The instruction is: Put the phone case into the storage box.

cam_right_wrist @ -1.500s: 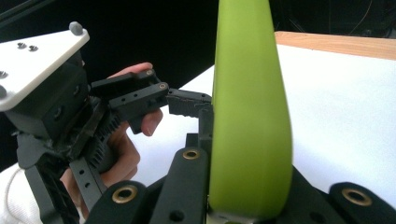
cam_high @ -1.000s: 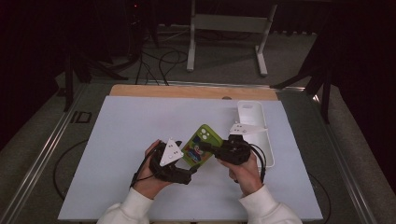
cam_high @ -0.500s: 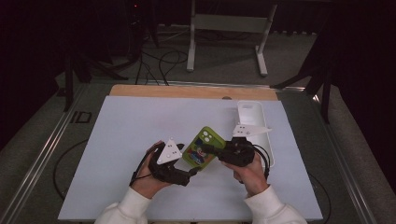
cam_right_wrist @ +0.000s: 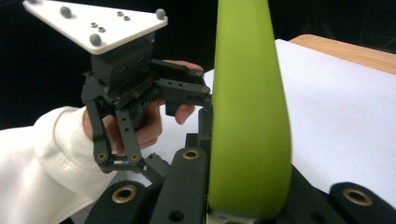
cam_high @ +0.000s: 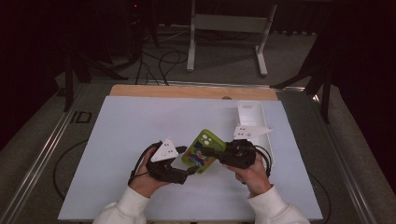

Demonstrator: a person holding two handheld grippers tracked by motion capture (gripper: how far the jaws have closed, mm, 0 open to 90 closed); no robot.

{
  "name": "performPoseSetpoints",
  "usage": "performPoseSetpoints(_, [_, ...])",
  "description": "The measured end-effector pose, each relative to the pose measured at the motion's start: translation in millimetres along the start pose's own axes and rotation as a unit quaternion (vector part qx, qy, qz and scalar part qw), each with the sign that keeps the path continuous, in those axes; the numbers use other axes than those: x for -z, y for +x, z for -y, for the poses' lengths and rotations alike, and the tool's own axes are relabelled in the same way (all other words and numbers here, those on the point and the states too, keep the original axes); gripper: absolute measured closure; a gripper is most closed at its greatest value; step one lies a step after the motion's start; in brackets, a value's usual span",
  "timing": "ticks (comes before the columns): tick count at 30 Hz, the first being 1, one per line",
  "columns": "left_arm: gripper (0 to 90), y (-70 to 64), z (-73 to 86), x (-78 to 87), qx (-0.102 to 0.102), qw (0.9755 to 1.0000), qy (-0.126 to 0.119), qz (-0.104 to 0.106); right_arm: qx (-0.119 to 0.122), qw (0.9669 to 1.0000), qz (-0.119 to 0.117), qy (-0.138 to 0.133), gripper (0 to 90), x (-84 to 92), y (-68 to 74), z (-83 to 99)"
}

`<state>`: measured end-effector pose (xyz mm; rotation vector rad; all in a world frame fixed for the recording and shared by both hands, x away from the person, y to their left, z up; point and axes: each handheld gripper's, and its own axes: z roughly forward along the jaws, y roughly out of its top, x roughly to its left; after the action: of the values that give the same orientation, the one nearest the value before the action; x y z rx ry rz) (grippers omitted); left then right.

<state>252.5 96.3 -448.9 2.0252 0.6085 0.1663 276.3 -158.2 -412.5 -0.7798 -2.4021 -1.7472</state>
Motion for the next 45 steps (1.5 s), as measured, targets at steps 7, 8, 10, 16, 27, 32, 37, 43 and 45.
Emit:
performPoseSetpoints(7, [35.6, 0.3, 0.6, 0.0, 0.002, 0.9991, 0.0, 0.042, 0.011, 0.9996, -0.025, 0.002, 88.0, 0.0, 2.8, -1.8])
performPoseSetpoints(8, [36.4, 1.0, 1.0, 0.1, 0.003, 0.9989, 0.0, 0.047, 0.013, 0.9995, -0.028, 0.004, 88.0, 0.2, 3.3, -1.9])
performPoseSetpoints(10, [39.7, 2.3, 2.0, 0.6, 0.005, 0.9983, -0.002, 0.058, 0.022, 0.9991, -0.035, 0.007, 88.0, 0.7, 4.3, -1.6])
performPoseSetpoints(16, [43.7, 1.7, 2.8, -0.9, 0.005, 0.997, -0.001, 0.078, 0.026, 0.998, -0.057, 0.007, 88.0, 1.8, 4.4, -0.6])
performPoseSetpoints(27, [61.7, -3.3, 5.0, -1.6, -0.019, 0.9957, 0.009, 0.09, 0.029, 0.998, -0.055, 0.007, 88.0, 6.2, 1.6, 1.1])
performPoseSetpoints(32, [67.0, -3.0, 7.2, -1.8, -0.02, 0.9947, 0.006, 0.1, 0.034, 0.9979, -0.055, 0.008, 87.8, 7.6, 1.7, 1.3])
performPoseSetpoints(37, [76.3, -0.9, 9.6, -0.1, -0.013, 0.9936, -0.006, 0.112, 0.042, 0.9971, -0.063, 0.004, 82.0, 9.3, 1.0, 1.8])
performPoseSetpoints(43, [77.5, -4.0, 10.6, -0.1, -0.018, 0.9947, -0.009, 0.101, 0.045, 0.9977, -0.052, 0.005, 67.2, 8.7, 1.4, 3.8])
performPoseSetpoints(45, [77.6, -4.7, 10.0, 0.4, -0.018, 0.9953, -0.012, 0.094, 0.039, 0.9984, -0.041, 0.005, 59.4, 8.8, 0.7, 4.3])
